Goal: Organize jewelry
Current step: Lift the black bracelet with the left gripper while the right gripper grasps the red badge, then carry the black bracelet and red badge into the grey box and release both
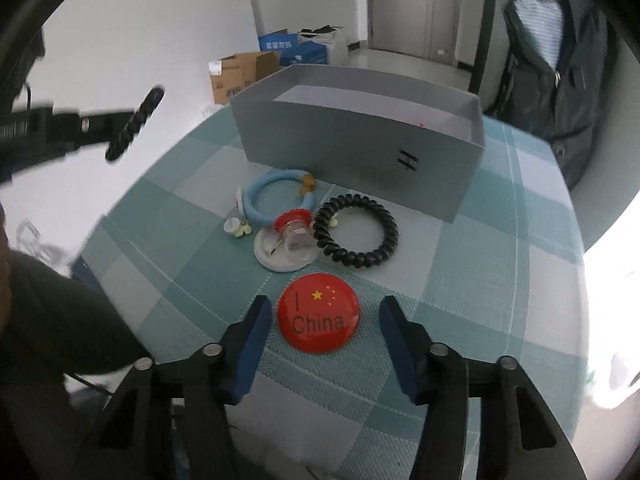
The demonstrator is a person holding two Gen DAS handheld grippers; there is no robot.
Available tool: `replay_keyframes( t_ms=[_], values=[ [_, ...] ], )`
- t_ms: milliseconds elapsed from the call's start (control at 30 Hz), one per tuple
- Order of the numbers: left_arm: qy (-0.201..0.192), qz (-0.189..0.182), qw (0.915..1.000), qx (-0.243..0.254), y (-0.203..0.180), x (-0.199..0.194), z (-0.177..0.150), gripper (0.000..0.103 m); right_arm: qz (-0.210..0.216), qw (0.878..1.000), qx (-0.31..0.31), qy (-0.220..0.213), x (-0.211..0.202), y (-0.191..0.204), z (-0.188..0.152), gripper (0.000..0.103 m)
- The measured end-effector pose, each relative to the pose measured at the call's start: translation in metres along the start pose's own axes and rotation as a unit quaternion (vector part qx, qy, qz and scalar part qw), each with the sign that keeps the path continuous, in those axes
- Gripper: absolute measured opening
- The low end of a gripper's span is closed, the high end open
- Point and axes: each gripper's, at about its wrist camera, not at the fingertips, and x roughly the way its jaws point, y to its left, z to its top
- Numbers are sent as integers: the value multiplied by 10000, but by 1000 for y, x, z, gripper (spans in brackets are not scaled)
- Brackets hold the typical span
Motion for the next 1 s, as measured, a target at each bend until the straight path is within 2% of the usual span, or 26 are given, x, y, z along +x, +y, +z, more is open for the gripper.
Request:
replay_keyframes(
  t_ms=[33, 67, 200, 400, 667, 767, 1000],
  values=[
    [13, -18, 10000, -4, 0, 2, -1, 5, -95, 9999, -134, -5, 1, 5, 0, 49],
    [3, -9, 10000, -6, 1, 2, -1, 5, -142, 9996, -230, -41, 1, 8, 0, 42],
    [0, -31, 10000, 22, 2, 0, 1, 5, -286, 9982, -513, -149, 0, 17, -2, 42],
    [-13, -115, 9999, 60, 1, -1, 2, 5, 64, 9996, -223, -153, -2, 7, 0, 42],
    [-47, -247, 9997, -54, -4, -2, 9, 5, 874, 9925, 528, -667, -35, -17, 11, 42],
    [-39, -19, 9999, 113, -13, 3, 18, 5, 1104, 9858, 845, -937, -49, -32, 22, 42],
    [-40, -156, 9999, -14, -26, 14, 49, 5, 1302, 9763, 1144, -1300, -68, -59, 70, 42]
  ],
)
